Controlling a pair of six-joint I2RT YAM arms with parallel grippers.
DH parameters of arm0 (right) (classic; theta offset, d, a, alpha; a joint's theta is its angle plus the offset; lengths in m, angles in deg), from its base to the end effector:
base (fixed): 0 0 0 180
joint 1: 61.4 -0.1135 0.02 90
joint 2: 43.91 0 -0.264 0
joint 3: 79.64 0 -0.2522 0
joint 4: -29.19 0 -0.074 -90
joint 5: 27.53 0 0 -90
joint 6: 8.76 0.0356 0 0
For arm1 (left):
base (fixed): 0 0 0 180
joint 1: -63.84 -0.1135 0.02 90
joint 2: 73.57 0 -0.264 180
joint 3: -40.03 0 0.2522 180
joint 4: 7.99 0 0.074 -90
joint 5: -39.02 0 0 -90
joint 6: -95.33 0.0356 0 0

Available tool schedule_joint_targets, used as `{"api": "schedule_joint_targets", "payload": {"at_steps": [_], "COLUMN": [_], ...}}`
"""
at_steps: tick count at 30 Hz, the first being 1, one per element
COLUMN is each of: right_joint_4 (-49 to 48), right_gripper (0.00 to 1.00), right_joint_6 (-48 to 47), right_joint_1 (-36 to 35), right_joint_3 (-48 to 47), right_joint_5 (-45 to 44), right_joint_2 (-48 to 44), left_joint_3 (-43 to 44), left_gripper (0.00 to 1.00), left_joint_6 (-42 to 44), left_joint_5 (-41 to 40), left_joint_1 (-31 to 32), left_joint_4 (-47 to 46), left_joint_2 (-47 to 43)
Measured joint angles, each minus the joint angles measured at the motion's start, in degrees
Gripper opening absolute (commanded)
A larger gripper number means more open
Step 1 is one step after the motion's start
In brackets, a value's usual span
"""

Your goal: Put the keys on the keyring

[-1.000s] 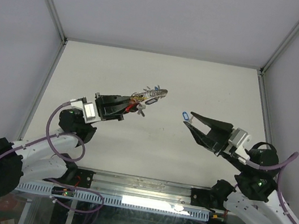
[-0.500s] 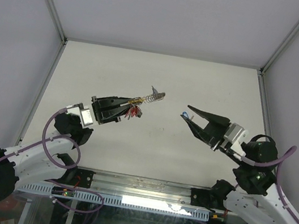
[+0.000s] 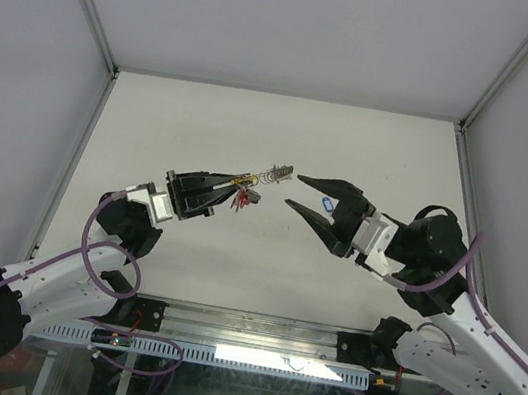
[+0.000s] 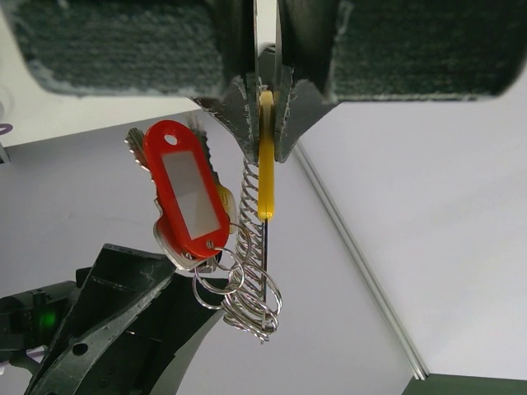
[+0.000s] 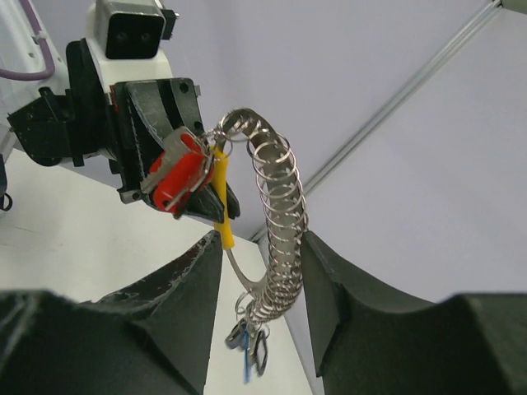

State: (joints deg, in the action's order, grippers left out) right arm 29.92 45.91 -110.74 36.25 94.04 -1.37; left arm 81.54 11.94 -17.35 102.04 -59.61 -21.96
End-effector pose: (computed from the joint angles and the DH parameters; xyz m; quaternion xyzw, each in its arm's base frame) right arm 0.0885 0.1316 0.4218 -0.5334 0.2529 0.2499 0.7675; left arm 0.1308 -0.1280 0.3449 0.3937 0.2628 -0.3519 0.8076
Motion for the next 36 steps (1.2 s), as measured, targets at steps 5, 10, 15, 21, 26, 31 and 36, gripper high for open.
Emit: {"api": "schedule_joint_targets", "payload": {"at_steps": [5,10,15,21,26,31,36], "right_joint_4": [-2.4,-6.5,-9.6,-12.3,-13.3,-14.1,-14.2], "right_gripper": [0.48,0.52,0.49,0.41,0.40,0.46,0.47], "right_joint_6": [0.3,2.6,4.4,6.0,7.0,7.4,7.5], "right_joint_1": [-2.0,-3.1,-3.7,-4.2,-4.5,-4.6,-4.8], "right_joint_3": [-1.1,-1.3,-1.4,-1.4,-1.4,-1.4,-1.4], "right_joint_5": [0.9,0.0,-1.3,-1.9,-1.9,-1.9,-2.0], "right_joint_2": [2.1,4.5,7.0,8.1,8.2,8.2,8.1], "left_joint_3": [-0.1,-0.1,-0.1,-0.1,-0.1,-0.1,-0.1], "left_gripper": [0.00,0.00,0.00,0.00,0.00,0.00,0.00], "left_joint_6": [0.2,0.2,0.1,0.0,0.0,0.0,0.0], "left_joint_5": [0.2,1.5,2.7,3.3,3.9,4.0,4.2], "left_joint_1": [0.0,0.0,0.0,0.0,0.0,0.0,0.0], "left_joint_4": [0.7,0.7,0.7,0.7,0.7,0.8,1.0], "left_joint_2": [0.0,0.0,0.0,0.0,0.0,0.0,0.0]}}
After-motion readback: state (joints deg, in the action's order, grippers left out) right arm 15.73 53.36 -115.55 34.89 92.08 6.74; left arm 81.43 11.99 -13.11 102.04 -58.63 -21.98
